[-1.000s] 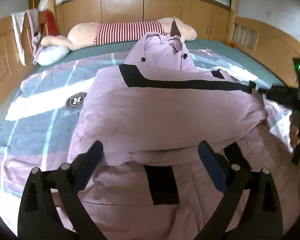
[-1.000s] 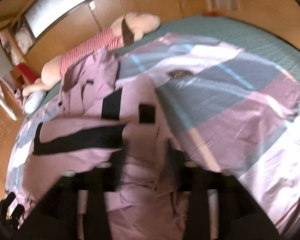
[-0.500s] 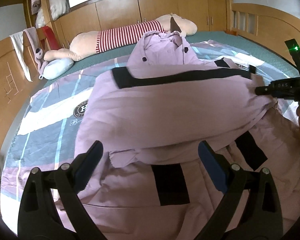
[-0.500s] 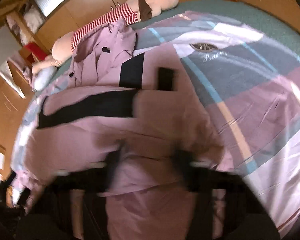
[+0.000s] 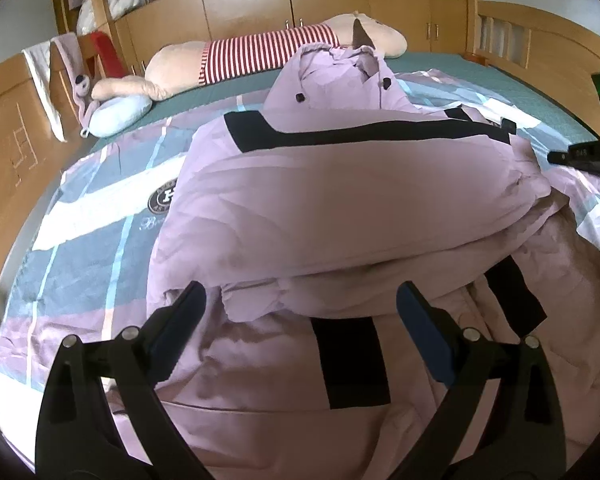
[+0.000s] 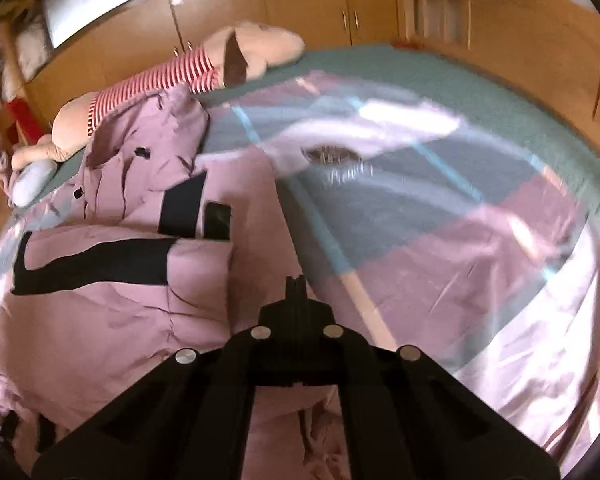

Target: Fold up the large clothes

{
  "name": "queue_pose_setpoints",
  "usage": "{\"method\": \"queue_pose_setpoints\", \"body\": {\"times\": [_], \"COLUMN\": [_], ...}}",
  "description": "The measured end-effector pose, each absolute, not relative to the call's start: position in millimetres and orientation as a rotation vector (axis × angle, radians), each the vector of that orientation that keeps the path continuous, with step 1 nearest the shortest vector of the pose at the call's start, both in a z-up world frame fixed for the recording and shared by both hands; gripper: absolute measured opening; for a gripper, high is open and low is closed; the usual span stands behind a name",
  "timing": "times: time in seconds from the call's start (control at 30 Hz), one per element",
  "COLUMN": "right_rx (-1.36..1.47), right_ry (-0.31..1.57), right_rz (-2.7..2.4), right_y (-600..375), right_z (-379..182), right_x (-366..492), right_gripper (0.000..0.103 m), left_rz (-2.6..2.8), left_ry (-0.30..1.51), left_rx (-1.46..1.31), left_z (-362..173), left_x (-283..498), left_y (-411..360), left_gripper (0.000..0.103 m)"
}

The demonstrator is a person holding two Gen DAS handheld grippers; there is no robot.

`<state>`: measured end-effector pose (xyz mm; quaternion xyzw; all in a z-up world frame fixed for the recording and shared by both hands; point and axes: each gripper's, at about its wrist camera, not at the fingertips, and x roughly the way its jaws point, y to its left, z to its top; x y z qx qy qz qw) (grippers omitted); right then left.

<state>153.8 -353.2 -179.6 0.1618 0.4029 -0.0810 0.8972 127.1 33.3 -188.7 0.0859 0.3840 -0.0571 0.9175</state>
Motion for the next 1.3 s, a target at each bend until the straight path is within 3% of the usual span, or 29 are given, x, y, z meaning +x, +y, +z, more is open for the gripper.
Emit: {"method": "queue_pose_setpoints", "body": {"times": [0.1, 0.13, 0.17, 0.2, 0.23, 0.27, 0.3, 0.33, 0.37, 0.47, 0.63, 0.7, 0.73, 0.77, 0.83, 1.03, 1.3], "right_rx": [0.273, 0.226, 0.188, 0.17, 0.151, 0.108, 0.071, 0.034, 0.007, -0.009, 0.008, 0.04, 0.045, 0.041, 0.005, -0.053, -0.065], "right_ry": [0.795, 0.775, 0.764, 0.749, 0.731, 0.736, 0.764, 0.811, 0.858, 0.933, 0.896, 0.824, 0.787, 0.754, 0.732, 0.9, 0.828], "right_rz": [-0.099, -0.066, -0.03, -0.01, 0.005, 0.013, 0.019, 0.017, 0.004, -0.031, -0.044, -0.01, 0.009, 0.023, 0.058, 0.037, 0.045], "right_y": [-333, -322, -312, -306, -300, -292, -285, -280, -279, -280, -284, -283, -279, -275, -265, -257, -249], "right_z": [-171, -168, -167, -166, -166, -168, -172, -179, -186, -207, -197, -185, -178, -173, -169, -213, -199], "right_x": [150, 148, 147, 146, 144, 145, 149, 153, 158, 167, 164, 154, 149, 145, 141, 157, 144], "right_gripper": [0.004, 0.02, 0.051, 0.062, 0.063, 0.061, 0.052, 0.025, 0.015, 0.015, 0.018, 0.03, 0.048, 0.058, 0.058, 0.058, 0.061], "left_rz": [-0.111, -0.112, -0.112, -0.113, -0.116, -0.117, -0.118, -0.118, -0.116, -0.107, -0.095, -0.087, -0.086, -0.086, -0.085, -0.077, -0.061], "left_ry": [0.803, 0.812, 0.821, 0.83, 0.845, 0.855, 0.864, 0.876, 0.885, 0.913, 0.939, 0.946, 0.947, 0.947, 0.948, 0.965, 0.977], "left_rx": [0.159, 0.149, 0.14, 0.132, 0.118, 0.107, 0.096, 0.082, 0.072, 0.038, -0.005, -0.011, -0.012, -0.013, -0.011, -0.006, -0.036], "left_z": [-191, -193, -194, -196, -199, -200, -202, -204, -206, -211, -215, -216, -216, -216, -216, -221, -222], "left_x": [130, 131, 132, 133, 135, 135, 136, 138, 139, 141, 144, 144, 145, 144, 144, 147, 149], "left_y": [37, 38, 39, 40, 41, 42, 43, 45, 47, 52, 59, 60, 60, 60, 61, 60, 64], "left_gripper": [0.097, 0.097, 0.097, 0.097, 0.097, 0.097, 0.097, 0.097, 0.097, 0.097, 0.097, 0.097, 0.097, 0.097, 0.097, 0.097, 0.098]}}
